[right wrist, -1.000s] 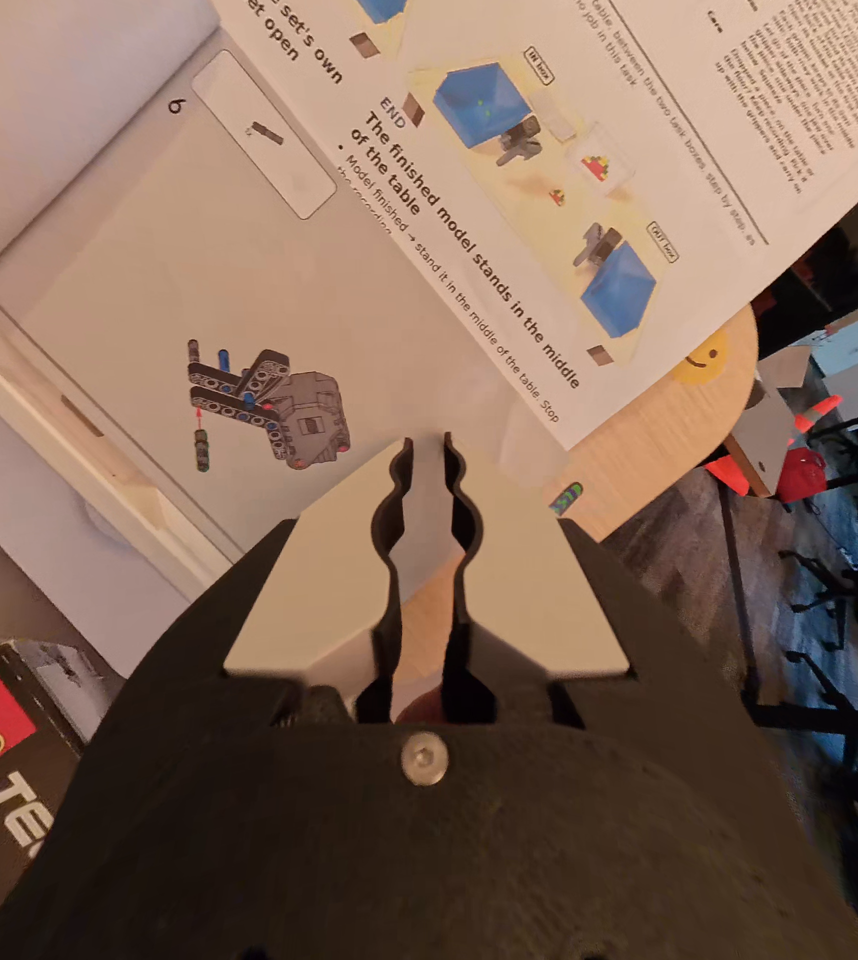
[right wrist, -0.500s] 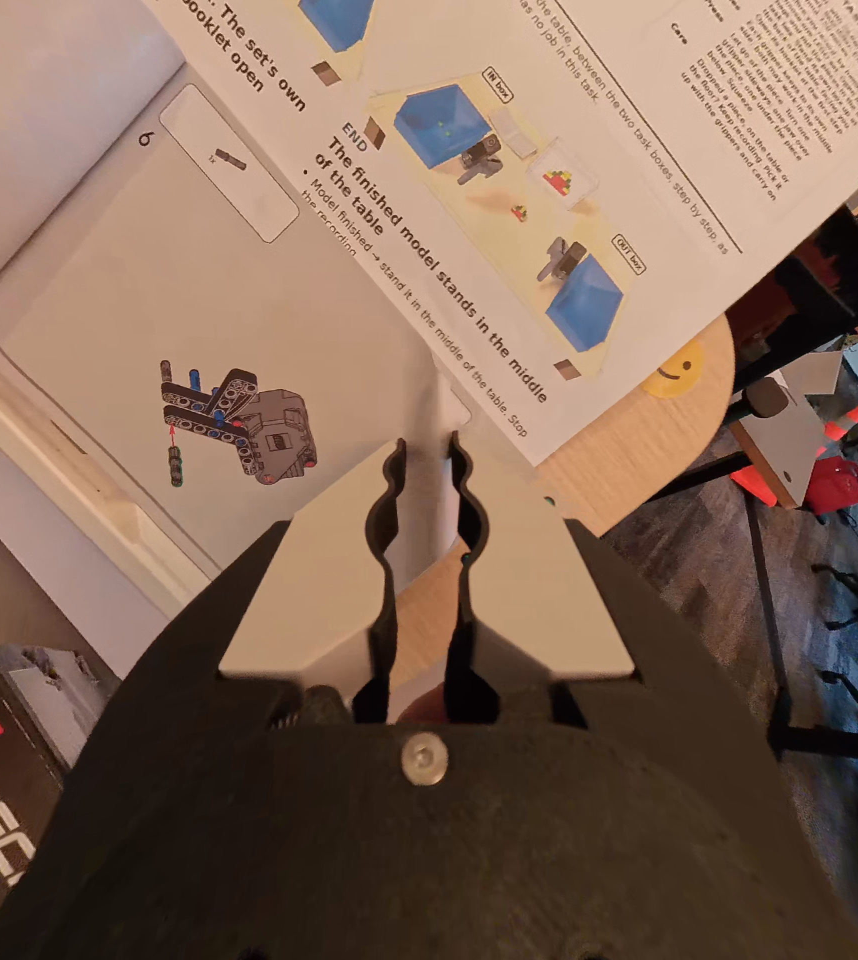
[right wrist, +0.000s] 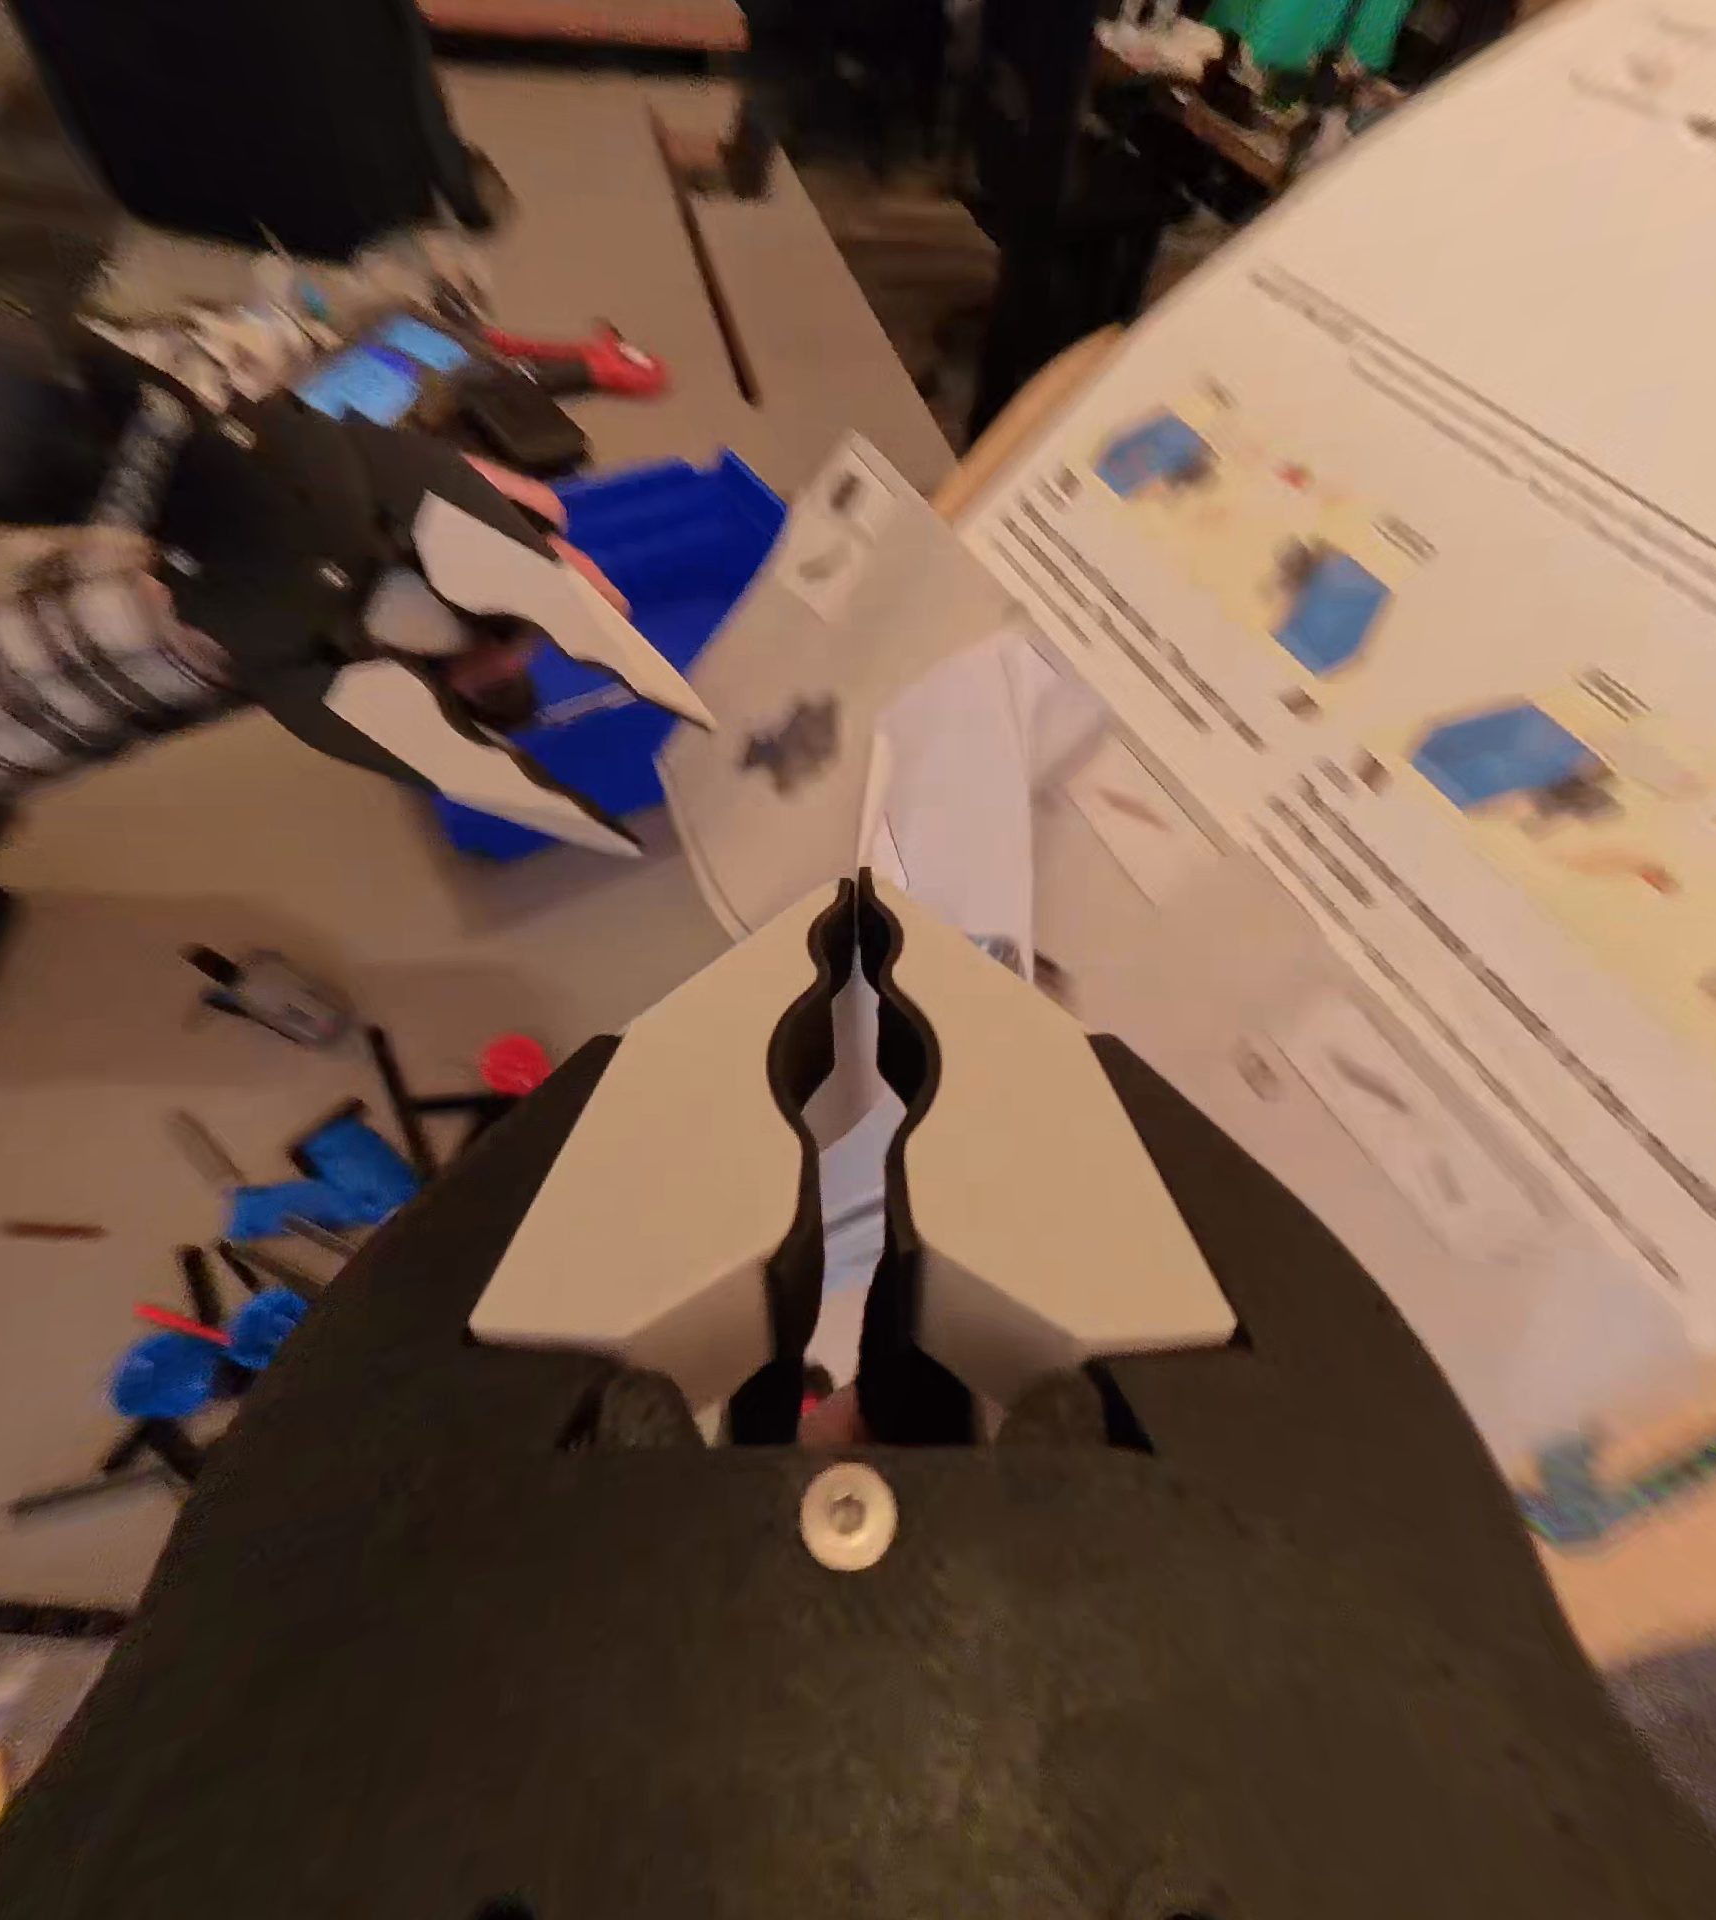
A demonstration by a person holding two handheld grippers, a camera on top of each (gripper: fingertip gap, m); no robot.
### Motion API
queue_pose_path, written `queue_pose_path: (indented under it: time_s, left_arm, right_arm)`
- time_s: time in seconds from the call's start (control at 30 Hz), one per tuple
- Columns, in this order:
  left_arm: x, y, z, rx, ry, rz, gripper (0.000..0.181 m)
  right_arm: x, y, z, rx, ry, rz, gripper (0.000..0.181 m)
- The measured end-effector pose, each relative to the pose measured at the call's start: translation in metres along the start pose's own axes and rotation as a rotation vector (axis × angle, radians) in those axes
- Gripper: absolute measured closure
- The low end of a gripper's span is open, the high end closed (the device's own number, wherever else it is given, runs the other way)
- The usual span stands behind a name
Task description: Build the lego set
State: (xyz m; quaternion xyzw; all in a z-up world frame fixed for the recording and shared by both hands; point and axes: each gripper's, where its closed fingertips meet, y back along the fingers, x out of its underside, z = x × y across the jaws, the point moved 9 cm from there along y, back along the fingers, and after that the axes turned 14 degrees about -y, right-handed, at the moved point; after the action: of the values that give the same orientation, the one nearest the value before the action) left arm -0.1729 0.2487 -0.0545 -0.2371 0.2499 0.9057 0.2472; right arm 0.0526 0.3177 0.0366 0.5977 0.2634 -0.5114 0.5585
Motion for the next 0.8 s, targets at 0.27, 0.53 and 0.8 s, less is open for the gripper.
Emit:
queue_pose_path:
  time_s: [0.27,0.53,0.8]
  left_arm:
    - [-0.018,0.03,0.02,0.12,0.411,-0.334,0.118]
    - [0.006,0.017,0.019,0.097,0.42,-0.136,0.129]
    - [0.035,0.02,0.031,0.005,0.543,-0.084,0.181]
  right_arm:
    - [-0.026,-0.077,0.048,-0.12,-0.009,-0.033,0.181]
    - [-0.031,-0.121,0.055,-0.148,-0.088,-0.106,0.164]
    - [-0.034,-0.104,0.057,-0.103,-0.051,-0.12,0.135]
